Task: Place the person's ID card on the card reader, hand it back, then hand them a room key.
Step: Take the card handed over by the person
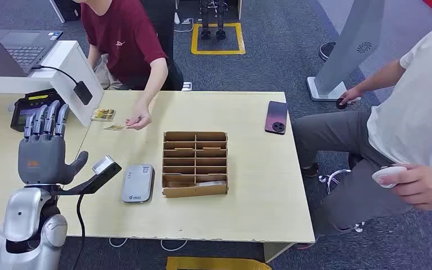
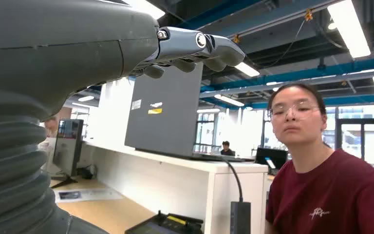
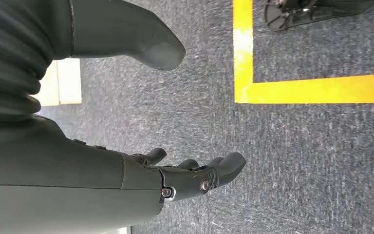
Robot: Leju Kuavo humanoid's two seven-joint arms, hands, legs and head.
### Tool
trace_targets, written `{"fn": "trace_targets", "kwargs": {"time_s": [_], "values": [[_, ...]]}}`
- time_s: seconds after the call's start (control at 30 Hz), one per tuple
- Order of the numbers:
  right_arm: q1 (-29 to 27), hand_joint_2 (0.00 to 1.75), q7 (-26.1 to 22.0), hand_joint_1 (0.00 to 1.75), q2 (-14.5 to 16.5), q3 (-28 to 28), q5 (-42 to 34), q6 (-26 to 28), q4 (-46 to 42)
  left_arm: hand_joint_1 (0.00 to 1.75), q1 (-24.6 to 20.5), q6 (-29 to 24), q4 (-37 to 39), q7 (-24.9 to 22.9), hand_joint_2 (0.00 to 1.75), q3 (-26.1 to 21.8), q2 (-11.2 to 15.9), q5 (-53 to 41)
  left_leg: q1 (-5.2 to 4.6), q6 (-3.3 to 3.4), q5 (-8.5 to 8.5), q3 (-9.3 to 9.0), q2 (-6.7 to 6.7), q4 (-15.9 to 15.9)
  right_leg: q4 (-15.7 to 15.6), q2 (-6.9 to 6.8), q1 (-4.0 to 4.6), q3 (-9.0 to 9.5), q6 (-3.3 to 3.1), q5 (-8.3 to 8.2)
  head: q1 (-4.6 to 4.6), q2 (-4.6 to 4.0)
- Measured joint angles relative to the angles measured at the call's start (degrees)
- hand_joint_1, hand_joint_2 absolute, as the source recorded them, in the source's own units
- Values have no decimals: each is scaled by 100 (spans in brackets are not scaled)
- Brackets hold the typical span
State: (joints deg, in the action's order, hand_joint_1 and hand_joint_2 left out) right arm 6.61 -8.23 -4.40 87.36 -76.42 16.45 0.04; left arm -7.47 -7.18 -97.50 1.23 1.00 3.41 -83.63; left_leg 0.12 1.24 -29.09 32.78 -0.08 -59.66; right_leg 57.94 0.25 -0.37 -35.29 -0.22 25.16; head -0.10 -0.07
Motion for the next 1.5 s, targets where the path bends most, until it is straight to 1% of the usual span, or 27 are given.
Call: {"fn": "trace_targets", "kwargs": {"time_s": [0.13,0.37,0.73,0.93,1.07,1.3,1.5], "values": [[6,175,14,0,-7,0,164,-4,0,0,-47,45,132,-52,175,-138,-85,-212,0,0,0,1,0,0,0,-1,0,0,0,0,0,0],[59,175,-127,0,-10,-2,373,14,1,0,-132,-33,467,-121,175,-488,-175,-473,1,-1,1,0,1,0,1,-1,1,0,-2,-2,-1,0],[73,175,-15,0,-33,-1,406,16,21,0,-123,-119,674,-83,175,-820,-397,-417,0,0,0,3,1,0,0,-2,0,0,-1,-1,2,0],[73,175,-10,0,-42,-1,403,16,26,0,-122,-119,707,-78,175,-894,-466,-395,0,0,0,3,1,0,0,-2,0,0,-1,-1,2,0],[73,175,-7,0,-45,-1,403,16,26,175,-122,-119,708,-69,175,-933,-487,-395,1,0,0,2,2,0,0,-2,1,0,-1,-1,1,0],[73,175,-9,0,-45,-2,397,18,26,175,-105,-104,708,168,175,-953,-532,-232,0,0,0,3,1,0,0,-3,0,0,-1,-1,2,0],[74,175,-17,0,-47,-1,394,27,26,175,-83,-100,708,250,175,-956,-563,-40,0,1,0,4,1,0,0,-3,0,0,-1,-1,1,0]]}}
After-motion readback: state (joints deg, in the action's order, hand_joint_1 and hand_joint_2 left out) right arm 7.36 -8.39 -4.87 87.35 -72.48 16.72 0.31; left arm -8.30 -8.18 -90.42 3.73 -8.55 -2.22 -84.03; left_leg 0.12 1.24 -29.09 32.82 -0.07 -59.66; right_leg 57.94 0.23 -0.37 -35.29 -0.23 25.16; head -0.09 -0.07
